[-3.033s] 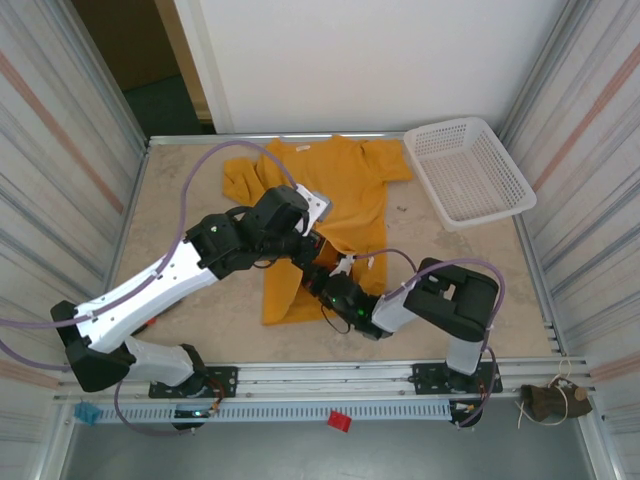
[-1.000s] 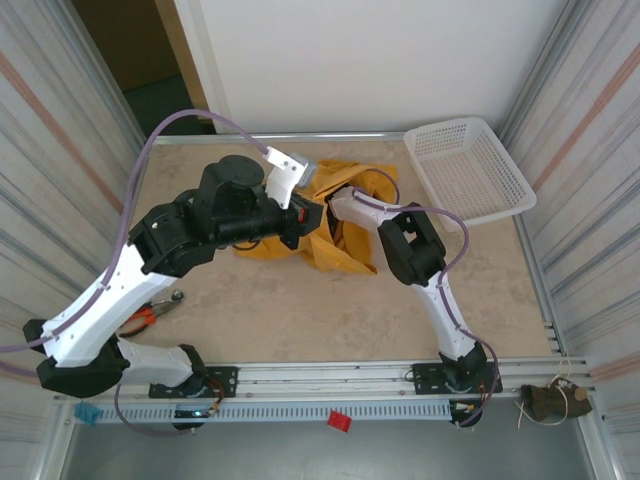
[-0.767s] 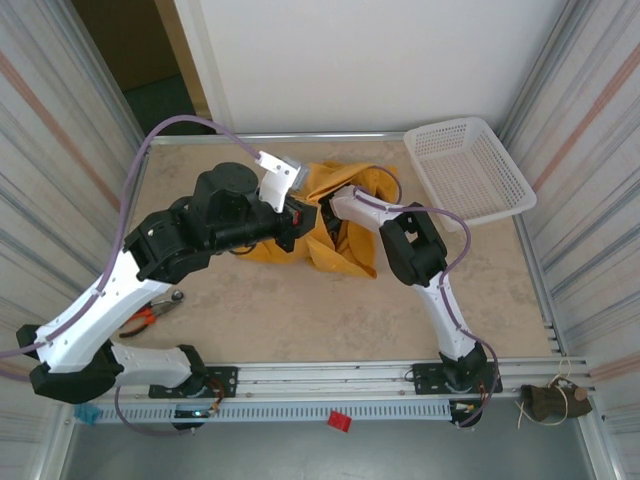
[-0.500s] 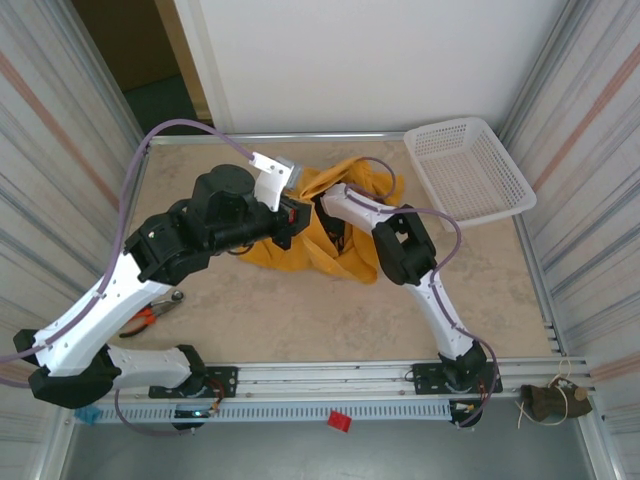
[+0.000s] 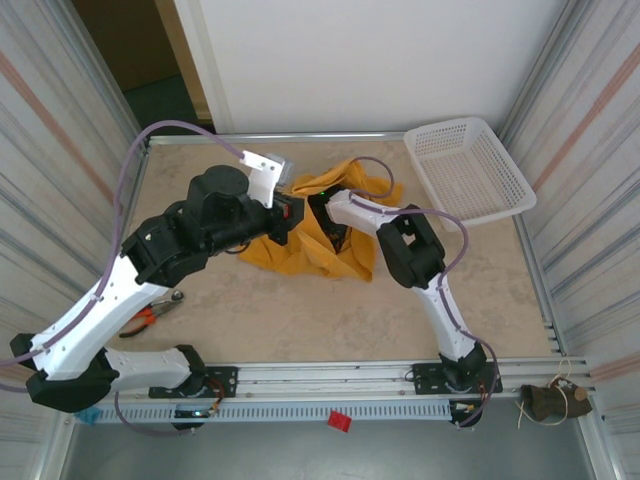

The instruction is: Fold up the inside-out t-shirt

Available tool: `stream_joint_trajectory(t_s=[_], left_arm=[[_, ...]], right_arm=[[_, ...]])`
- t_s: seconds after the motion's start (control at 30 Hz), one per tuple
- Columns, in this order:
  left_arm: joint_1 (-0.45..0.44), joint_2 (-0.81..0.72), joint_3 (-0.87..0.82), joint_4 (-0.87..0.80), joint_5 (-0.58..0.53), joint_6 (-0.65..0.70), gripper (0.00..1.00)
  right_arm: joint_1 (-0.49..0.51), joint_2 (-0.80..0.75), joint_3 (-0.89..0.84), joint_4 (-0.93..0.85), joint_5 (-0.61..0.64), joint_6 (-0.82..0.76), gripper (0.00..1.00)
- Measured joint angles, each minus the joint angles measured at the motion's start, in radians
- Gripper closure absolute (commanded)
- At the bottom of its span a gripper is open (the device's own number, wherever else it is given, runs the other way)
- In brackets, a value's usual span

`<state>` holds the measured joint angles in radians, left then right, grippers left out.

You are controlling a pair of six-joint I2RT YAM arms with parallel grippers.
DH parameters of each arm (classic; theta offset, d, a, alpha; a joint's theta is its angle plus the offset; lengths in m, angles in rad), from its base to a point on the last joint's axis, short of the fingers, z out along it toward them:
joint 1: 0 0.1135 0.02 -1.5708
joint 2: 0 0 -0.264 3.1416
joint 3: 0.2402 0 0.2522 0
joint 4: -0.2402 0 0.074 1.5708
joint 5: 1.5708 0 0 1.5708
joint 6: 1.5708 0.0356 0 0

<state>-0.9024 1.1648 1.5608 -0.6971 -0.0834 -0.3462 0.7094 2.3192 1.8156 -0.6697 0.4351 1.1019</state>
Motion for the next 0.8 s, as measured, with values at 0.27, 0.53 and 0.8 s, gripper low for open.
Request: stream_joint_trajectory(t_s=[0.27, 0.53, 0.8], left_arm=[[0.286, -0.058, -0.164, 0.062, -0.014, -0.077, 1.0], [0.614, 0.061, -0.226, 0.161, 0.079, -0.131, 1.0], [0.763, 0.301, -0.166, 0.191, 0.141, -0.134, 1.0]], right_arm=[[-0.06, -0.18, -0.212, 0.205, -0.322, -0.23, 1.0], [-0.042, -0.456, -0.259, 0.237, -0.539, -0.346, 1.0], [-0.04, -0.594, -0.175, 0.167, -0.623, -0.395, 1.0]])
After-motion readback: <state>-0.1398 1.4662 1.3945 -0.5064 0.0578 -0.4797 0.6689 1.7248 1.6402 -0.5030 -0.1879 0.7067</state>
